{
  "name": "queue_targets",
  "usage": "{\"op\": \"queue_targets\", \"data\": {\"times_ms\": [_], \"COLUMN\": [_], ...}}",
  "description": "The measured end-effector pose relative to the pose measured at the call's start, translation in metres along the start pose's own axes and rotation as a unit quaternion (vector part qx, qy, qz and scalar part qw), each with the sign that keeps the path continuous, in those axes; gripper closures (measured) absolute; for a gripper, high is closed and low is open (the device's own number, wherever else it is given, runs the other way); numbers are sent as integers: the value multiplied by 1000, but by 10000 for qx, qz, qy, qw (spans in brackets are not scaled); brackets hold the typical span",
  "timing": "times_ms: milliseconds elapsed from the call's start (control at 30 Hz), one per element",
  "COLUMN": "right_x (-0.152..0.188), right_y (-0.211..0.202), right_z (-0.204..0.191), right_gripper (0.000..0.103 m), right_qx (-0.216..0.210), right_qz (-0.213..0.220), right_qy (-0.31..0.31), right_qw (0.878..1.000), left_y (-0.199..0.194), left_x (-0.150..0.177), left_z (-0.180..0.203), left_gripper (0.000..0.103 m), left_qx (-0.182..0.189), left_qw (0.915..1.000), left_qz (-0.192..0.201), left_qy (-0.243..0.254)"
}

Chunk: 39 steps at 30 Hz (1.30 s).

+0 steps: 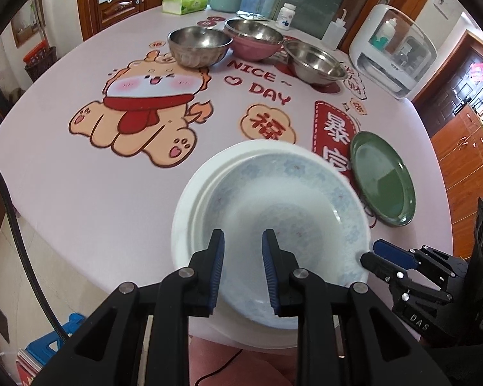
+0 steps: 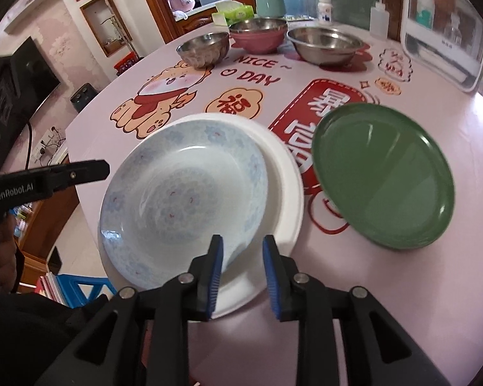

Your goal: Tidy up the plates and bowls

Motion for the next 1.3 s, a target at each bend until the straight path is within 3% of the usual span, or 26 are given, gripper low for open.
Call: {"op": "queue_targets", "data": {"times_ms": [533,933,1300], "right_x": [11,11,6], "right_y": [-52,-83,-89], "right_z": [41,85,123], "right_gripper": [56,54,48], "right_qx": [309,531,602], "right_qz": [532,910,1063], "right_qy": [-55,320,815], "right_qw": [9981,9939,9892], "left_y": [-27,-29,-12], "left_x": [-15,-40,-58], "left_z": [71,129,166], "left_gripper": [79,74,61], "left_qx": [247,400,380], "left_qw": [9986,9951,9921], "left_qz": [387,511,363], "left_qy": [258,752,1138]}}
Point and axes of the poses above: each gripper's, at about its wrist camera, not at the fingertips, and y roughly the way its jaws point, z to its right, x to its underside, the point moved 5 cm from there along y, roughly the way its jaws point, and after that the axes turned 14 degrees about -x, right-handed, at the moved point
